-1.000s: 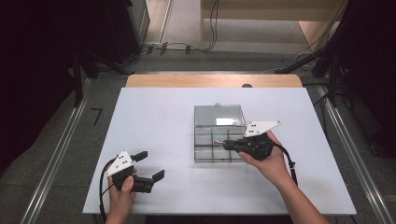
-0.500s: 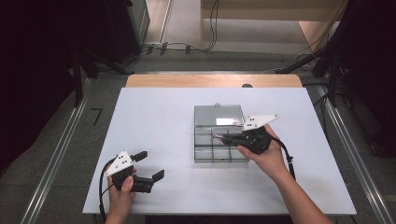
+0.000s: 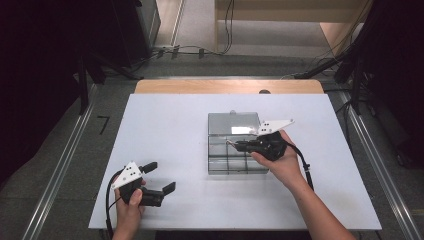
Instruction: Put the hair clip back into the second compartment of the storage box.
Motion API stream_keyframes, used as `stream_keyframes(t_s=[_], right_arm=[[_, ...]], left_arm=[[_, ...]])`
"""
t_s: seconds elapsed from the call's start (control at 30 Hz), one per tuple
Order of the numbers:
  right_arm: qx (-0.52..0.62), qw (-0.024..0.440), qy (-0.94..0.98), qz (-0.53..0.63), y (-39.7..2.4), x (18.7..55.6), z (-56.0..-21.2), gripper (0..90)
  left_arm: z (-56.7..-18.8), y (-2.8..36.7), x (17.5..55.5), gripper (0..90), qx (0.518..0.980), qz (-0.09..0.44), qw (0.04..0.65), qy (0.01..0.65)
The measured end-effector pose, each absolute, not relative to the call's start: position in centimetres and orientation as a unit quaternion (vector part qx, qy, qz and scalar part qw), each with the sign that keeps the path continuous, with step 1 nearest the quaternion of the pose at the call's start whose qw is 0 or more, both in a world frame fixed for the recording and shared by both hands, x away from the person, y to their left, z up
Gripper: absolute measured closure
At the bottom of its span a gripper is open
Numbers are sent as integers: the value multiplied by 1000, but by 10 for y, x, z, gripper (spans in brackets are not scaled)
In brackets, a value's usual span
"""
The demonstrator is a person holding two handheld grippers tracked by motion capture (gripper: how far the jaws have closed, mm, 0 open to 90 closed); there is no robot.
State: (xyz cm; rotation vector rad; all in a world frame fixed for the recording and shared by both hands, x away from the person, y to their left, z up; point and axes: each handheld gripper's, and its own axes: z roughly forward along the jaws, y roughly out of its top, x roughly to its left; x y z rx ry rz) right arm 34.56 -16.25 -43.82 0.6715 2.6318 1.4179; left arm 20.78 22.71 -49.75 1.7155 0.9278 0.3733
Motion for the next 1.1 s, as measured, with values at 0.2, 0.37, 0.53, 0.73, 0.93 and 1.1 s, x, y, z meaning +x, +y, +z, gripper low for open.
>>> stream_keyframes(t_s=[0.2, 0.37, 0.53, 0.73, 0.93, 1.1], right_arm=[[227, 41, 856, 463, -163, 351, -442, 844], [232, 43, 857, 459, -162, 355, -446, 844], [235, 47, 858, 455, -160, 358, -450, 844], [241, 46, 858, 451, -159, 363, -455, 844], [247, 47, 858, 448, -159, 366, -459, 844], [250, 50, 860, 441, -158, 369, -463, 844]], left_arm=[[-497, 228, 208, 0, 724, 158, 546, 391], [-497, 227, 208, 0, 724, 158, 547, 391], [-497, 228, 208, 0, 723, 158, 548, 391], [-498, 228, 208, 0, 723, 158, 548, 390], [-497, 228, 208, 0, 723, 158, 547, 390], [-497, 228, 208, 0, 724, 158, 547, 391]])
